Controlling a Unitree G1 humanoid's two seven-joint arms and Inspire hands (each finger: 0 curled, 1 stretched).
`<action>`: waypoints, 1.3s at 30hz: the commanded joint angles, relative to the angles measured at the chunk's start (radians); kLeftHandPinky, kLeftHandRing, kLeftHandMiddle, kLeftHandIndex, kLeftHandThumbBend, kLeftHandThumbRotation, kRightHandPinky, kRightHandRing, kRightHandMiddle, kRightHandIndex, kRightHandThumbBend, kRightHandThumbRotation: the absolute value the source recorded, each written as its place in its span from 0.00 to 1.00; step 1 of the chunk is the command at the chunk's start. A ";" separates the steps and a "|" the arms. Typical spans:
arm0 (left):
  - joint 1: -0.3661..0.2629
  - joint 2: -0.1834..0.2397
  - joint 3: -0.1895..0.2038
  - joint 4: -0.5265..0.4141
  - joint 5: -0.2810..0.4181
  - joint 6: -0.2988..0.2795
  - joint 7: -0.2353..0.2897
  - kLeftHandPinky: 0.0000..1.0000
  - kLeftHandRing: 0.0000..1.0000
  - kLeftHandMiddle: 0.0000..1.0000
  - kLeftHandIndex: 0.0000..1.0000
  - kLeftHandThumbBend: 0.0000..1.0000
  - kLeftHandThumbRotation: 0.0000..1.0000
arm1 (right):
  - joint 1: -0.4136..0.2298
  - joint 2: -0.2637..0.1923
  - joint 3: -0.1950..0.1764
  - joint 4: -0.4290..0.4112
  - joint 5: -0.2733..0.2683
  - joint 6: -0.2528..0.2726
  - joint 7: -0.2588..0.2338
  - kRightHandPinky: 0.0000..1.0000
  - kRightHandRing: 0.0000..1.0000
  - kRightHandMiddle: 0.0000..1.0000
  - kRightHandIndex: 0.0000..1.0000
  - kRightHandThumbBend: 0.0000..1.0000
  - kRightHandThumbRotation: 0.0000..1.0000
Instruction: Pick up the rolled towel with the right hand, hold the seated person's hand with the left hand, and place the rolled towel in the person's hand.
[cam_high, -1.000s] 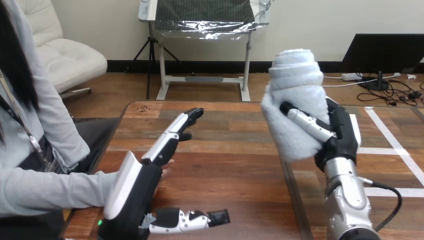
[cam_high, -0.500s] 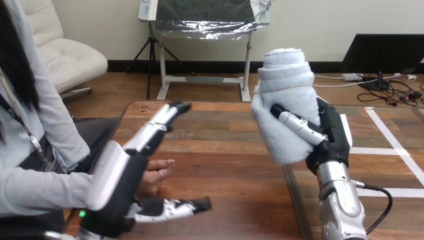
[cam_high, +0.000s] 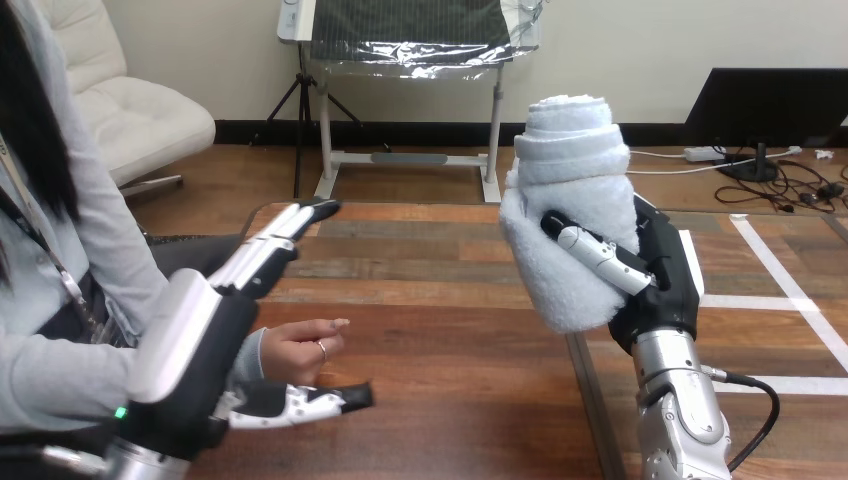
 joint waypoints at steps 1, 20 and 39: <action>-0.054 0.055 0.014 -0.045 -0.020 0.025 -0.010 0.79 0.89 0.93 0.91 1.00 0.12 | -0.036 0.002 -0.001 -0.096 0.024 -0.022 0.025 0.22 0.26 0.34 0.35 0.62 0.00; -0.171 0.155 -0.011 0.206 -0.003 0.021 0.027 0.81 0.91 0.94 0.94 1.00 0.16 | 0.015 0.018 0.004 -0.198 0.083 0.028 0.093 0.18 0.22 0.32 0.34 0.65 0.00; -0.326 0.214 -0.101 0.539 0.086 -0.005 0.131 0.78 0.89 0.92 0.94 1.00 0.11 | 0.059 0.031 0.011 -0.291 0.109 0.061 0.121 0.17 0.22 0.31 0.34 0.64 0.00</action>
